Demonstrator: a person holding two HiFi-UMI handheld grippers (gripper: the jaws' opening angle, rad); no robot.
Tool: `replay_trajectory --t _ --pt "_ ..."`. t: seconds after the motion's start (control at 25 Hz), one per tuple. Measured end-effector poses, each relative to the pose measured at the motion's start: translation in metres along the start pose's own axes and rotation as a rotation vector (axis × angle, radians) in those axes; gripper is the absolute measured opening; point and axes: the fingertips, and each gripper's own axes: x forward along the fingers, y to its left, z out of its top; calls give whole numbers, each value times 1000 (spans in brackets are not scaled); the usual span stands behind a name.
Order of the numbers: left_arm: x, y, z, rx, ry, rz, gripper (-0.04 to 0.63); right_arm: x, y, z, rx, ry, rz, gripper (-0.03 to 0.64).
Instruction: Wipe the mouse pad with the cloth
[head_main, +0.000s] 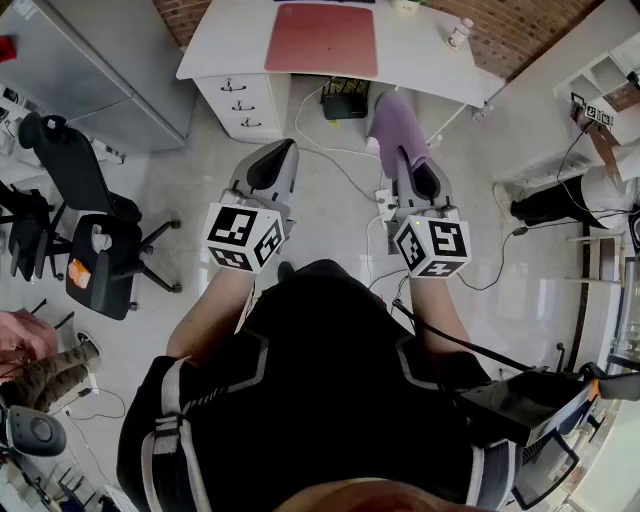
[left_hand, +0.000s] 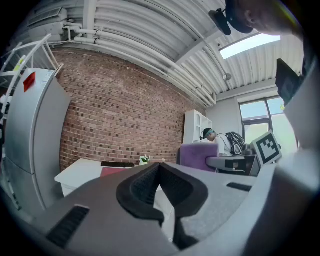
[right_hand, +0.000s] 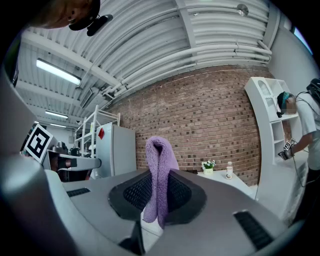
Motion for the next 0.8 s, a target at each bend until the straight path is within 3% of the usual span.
replay_trajectory --t 0.8 --pt "-9 25 -3 -8 15 -23 5 11 18 -2 17 -9 -28 58"
